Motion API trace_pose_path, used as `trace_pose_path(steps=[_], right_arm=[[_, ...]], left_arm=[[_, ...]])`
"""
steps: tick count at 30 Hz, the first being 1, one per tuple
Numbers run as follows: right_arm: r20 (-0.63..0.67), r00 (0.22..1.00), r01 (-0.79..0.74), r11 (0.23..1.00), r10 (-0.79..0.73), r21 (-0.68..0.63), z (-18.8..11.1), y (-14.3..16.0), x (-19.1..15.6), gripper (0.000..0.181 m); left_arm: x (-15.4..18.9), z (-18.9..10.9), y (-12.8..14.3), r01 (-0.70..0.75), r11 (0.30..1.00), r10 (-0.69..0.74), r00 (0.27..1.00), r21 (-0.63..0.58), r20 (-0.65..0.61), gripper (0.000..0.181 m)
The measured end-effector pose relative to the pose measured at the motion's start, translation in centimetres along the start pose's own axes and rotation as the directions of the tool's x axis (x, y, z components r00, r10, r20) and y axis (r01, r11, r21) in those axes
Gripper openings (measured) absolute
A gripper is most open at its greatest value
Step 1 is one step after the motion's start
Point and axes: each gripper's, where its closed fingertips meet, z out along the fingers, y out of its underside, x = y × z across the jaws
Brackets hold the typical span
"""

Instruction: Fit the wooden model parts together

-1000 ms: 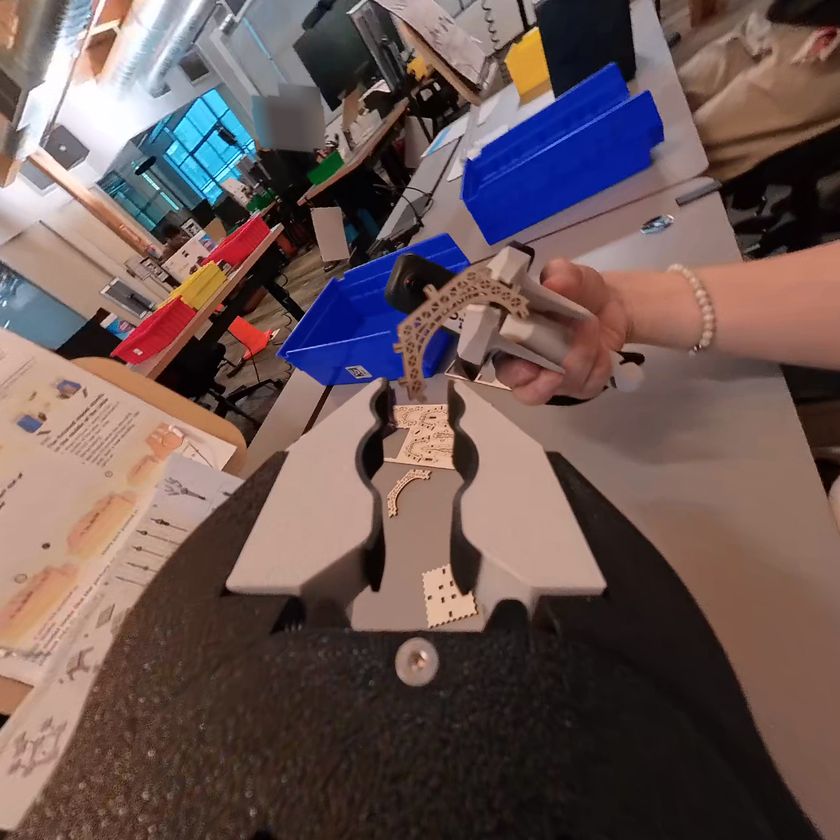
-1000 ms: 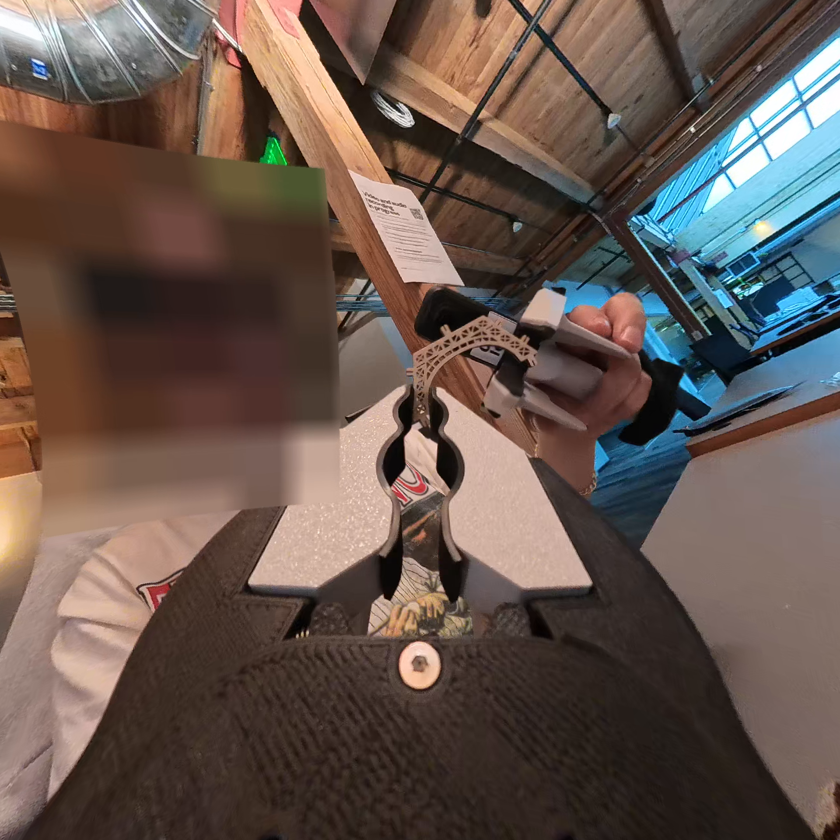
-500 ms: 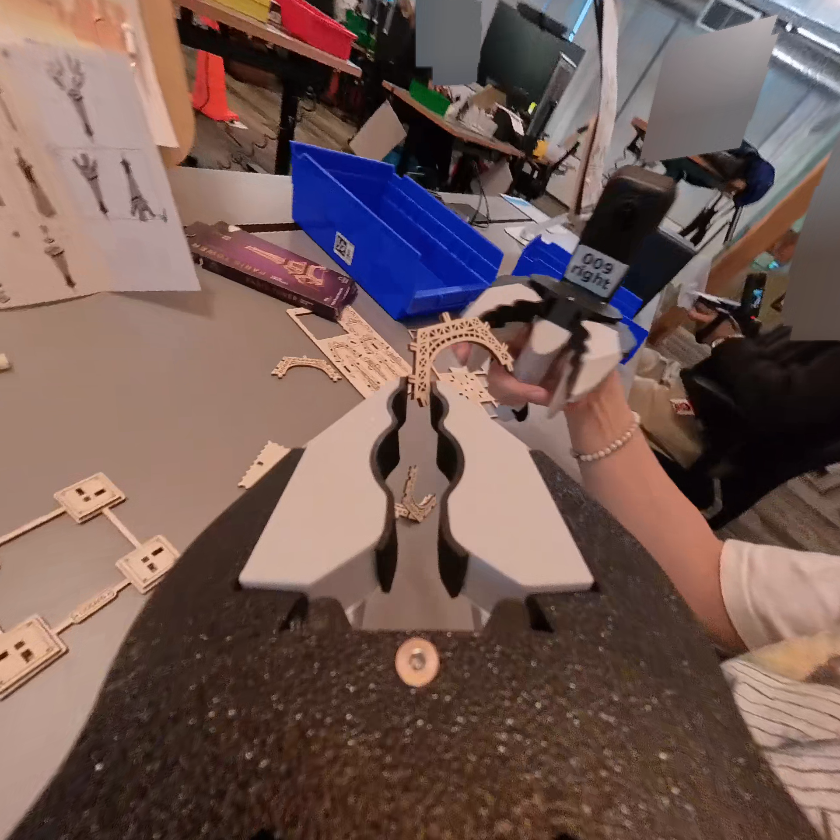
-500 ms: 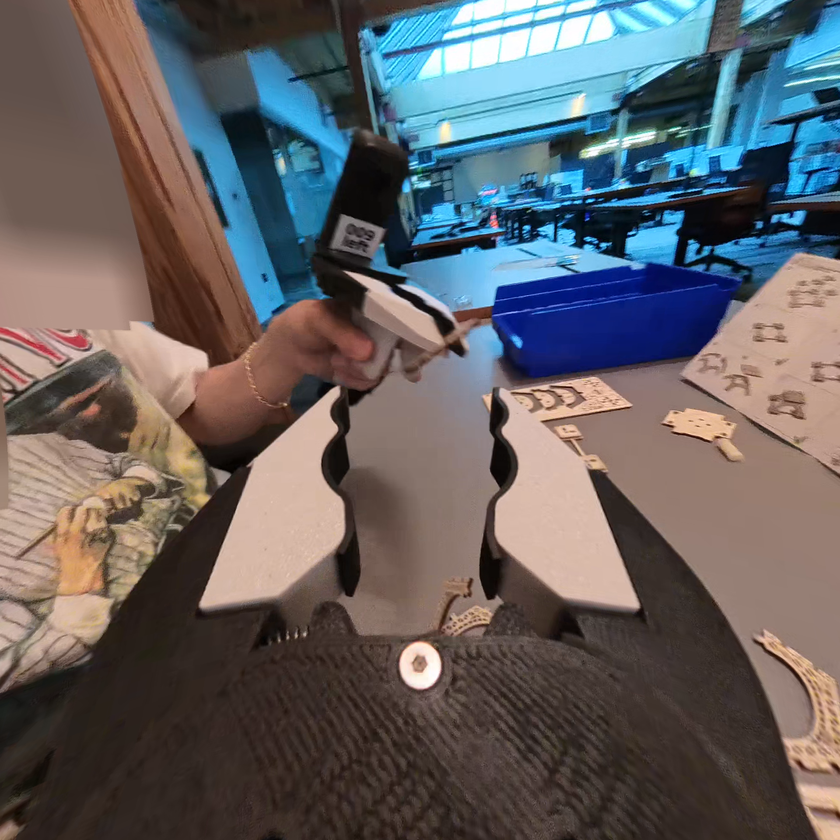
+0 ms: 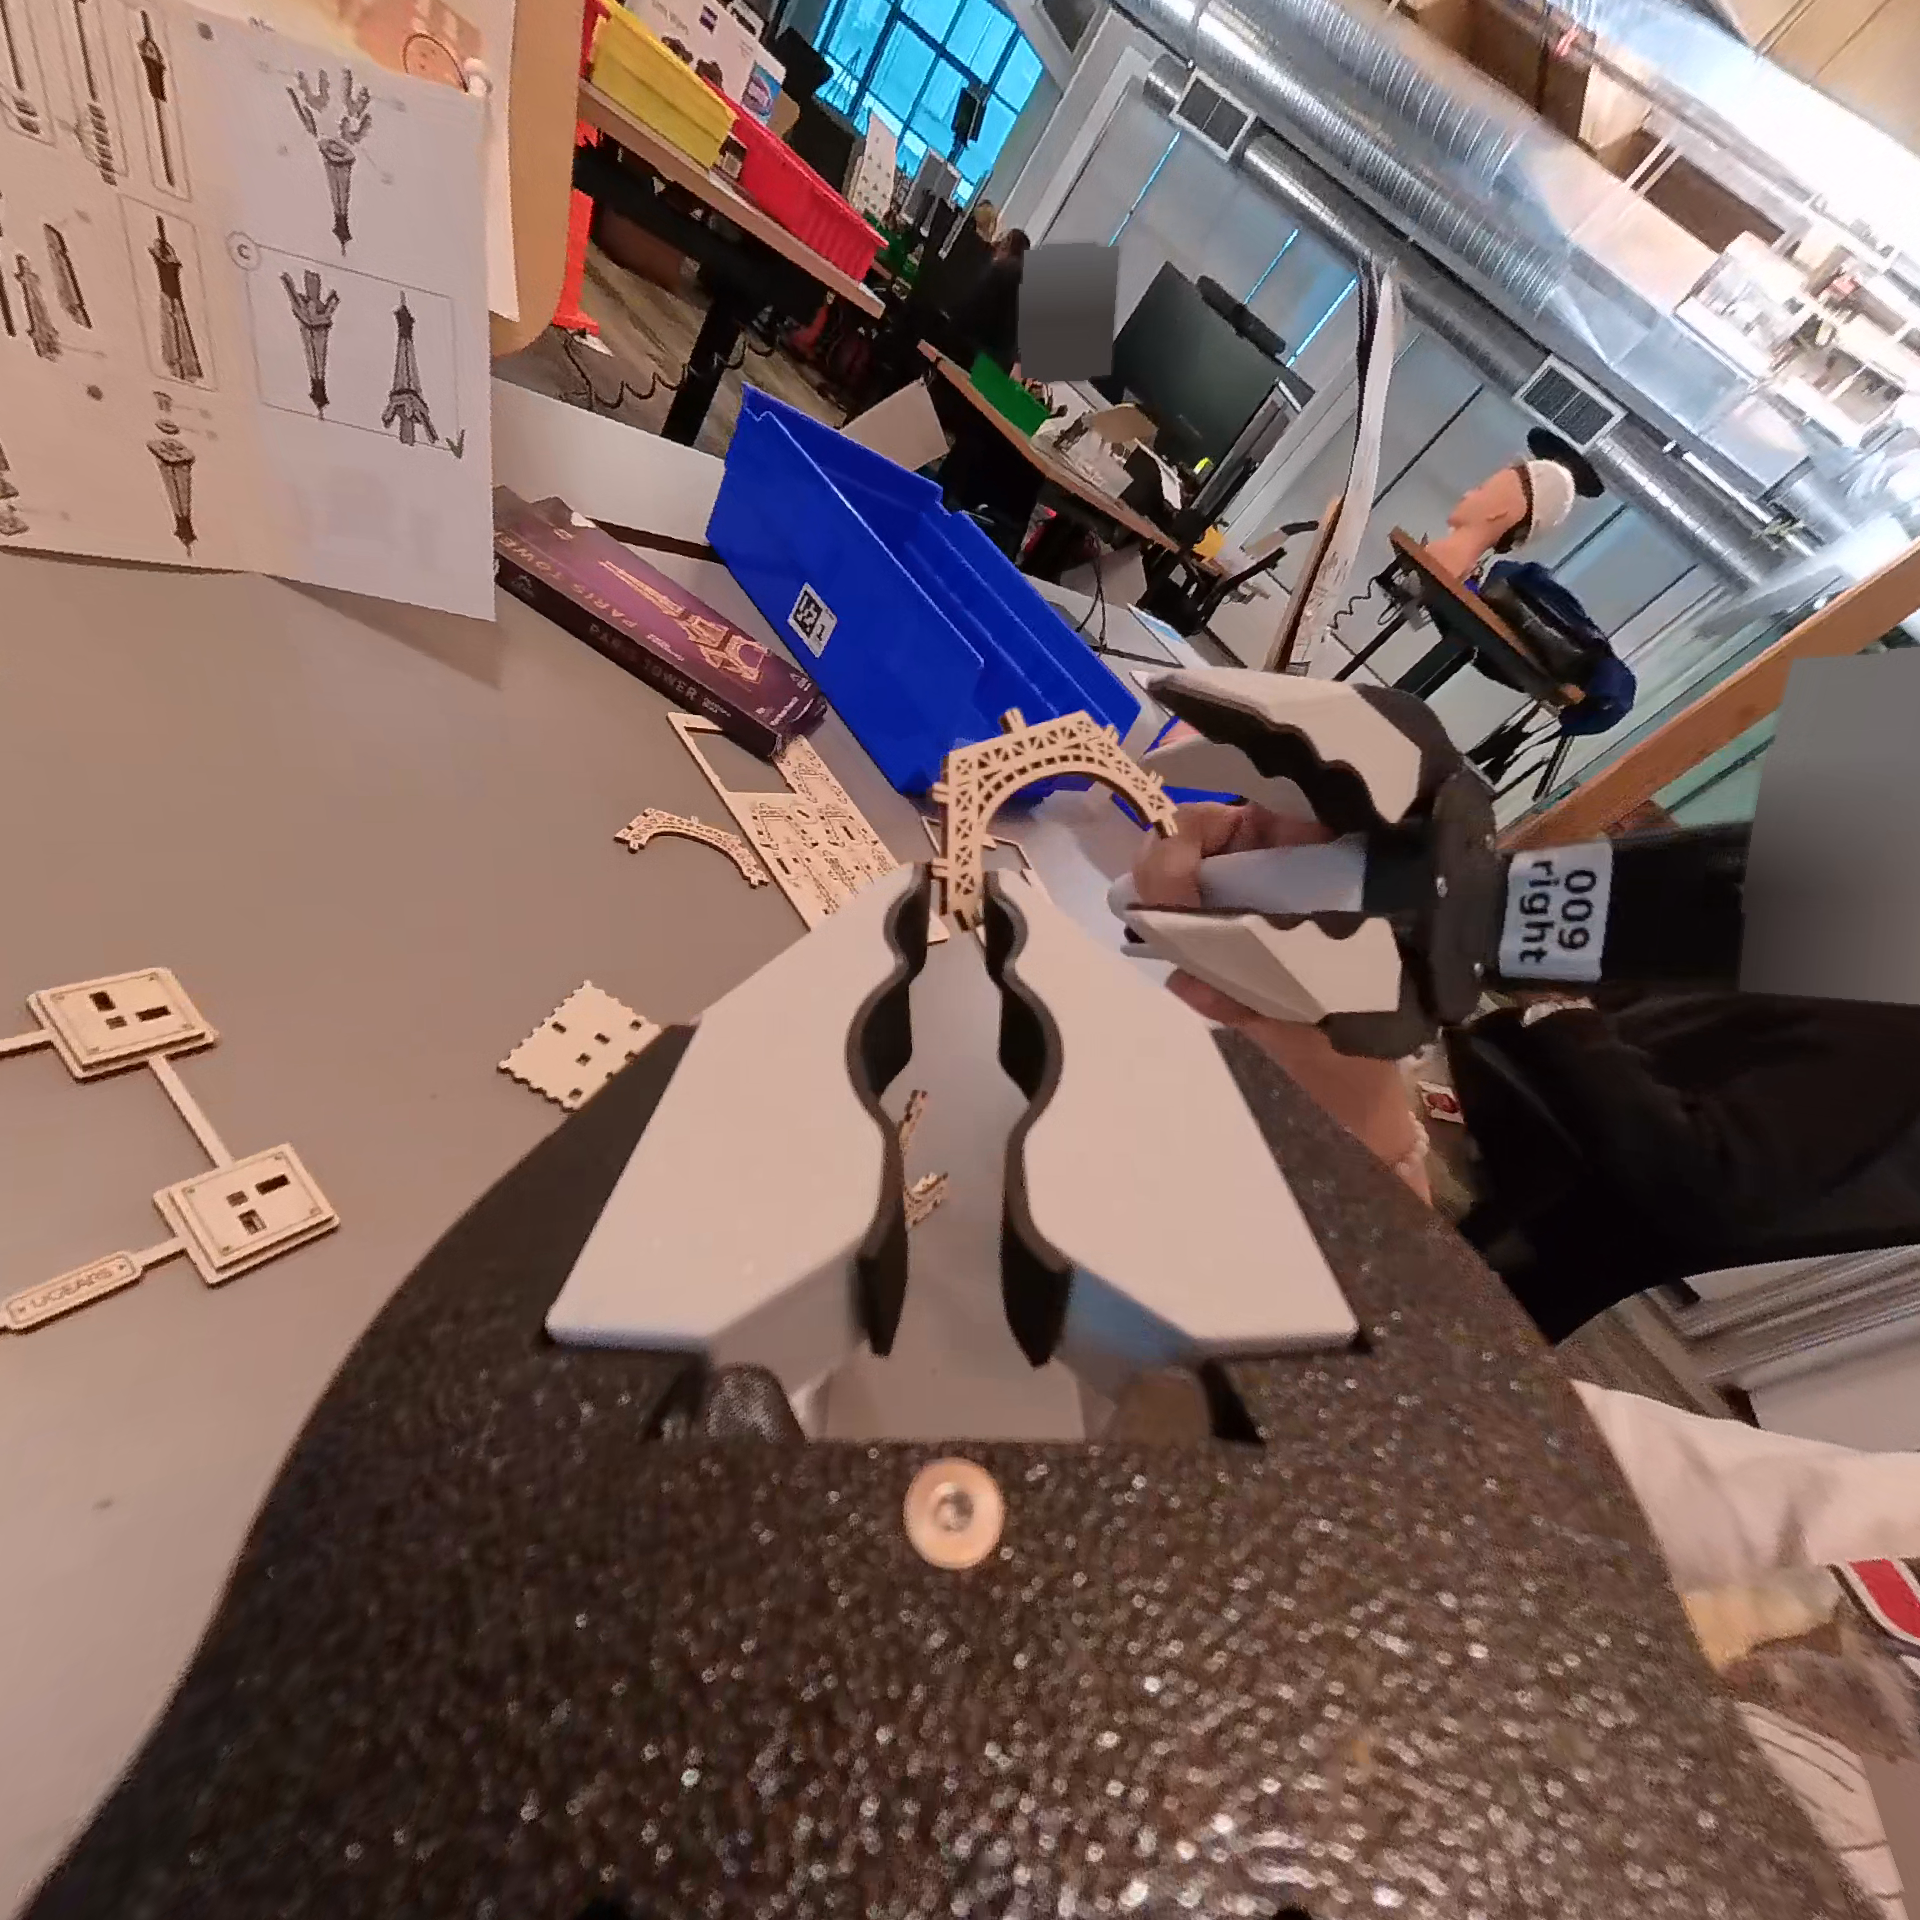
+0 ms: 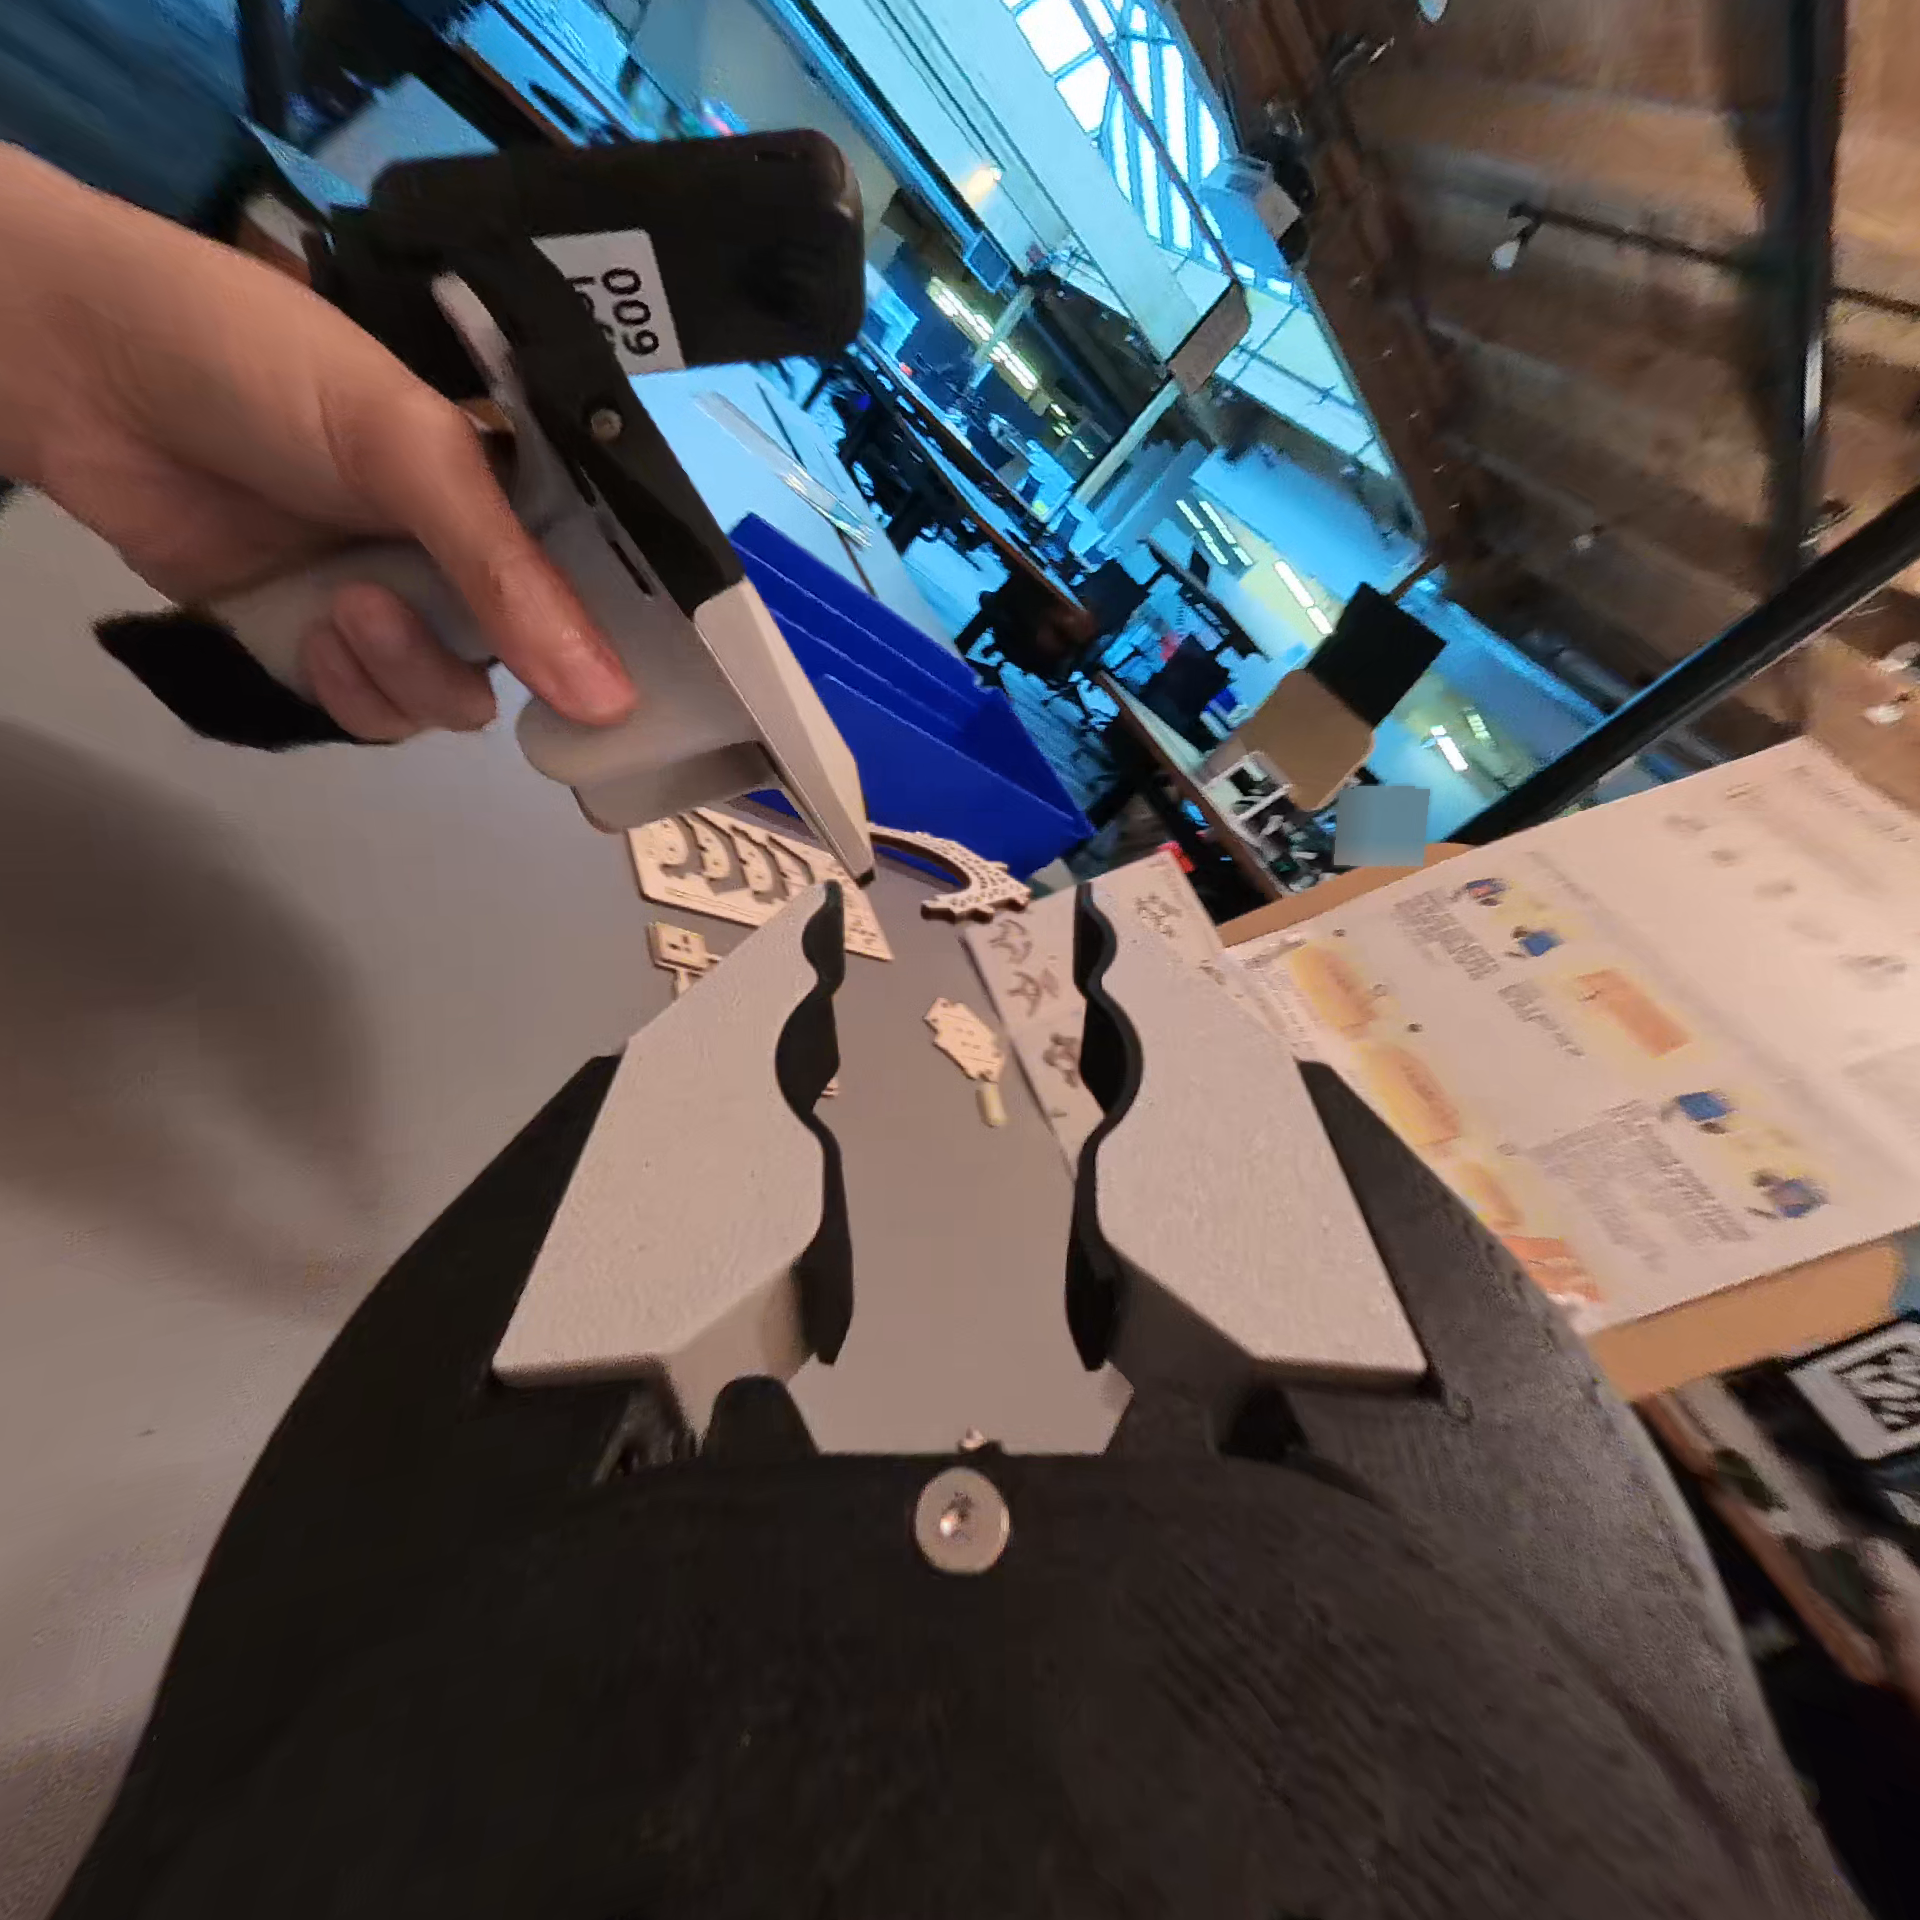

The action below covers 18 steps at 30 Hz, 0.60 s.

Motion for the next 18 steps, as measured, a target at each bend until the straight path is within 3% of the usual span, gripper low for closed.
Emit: trace_pose_path(steps=[10, 14, 18], right_arm=[[-0.060, 0.984, 0.165, 0.985, -0.168, -0.058, 0.6, 0.7, 0.0, 0.024], [-0.101, 0.980, 0.172, 0.985, -0.174, -0.026, 0.5, 0.1, 0.4, 0.010], [-0.096, 0.990, 0.108, 0.994, -0.107, 0.004, 0.2, 0.2, 0.8, 0.009]], left_arm=[[0.2, -0.2, -0.2, 0.013, 0.999, -0.013, 1.000, 0.029, -0.001, 0.007], [0.3, 0.0, 0.0, -0.009, 0.999, 0.008, 1.000, 0.031, 0.011, 0.007], [0.8, 0.1, 0.1, -0.054, 0.998, 0.053, 0.998, 0.038, 0.014, 0.008]])
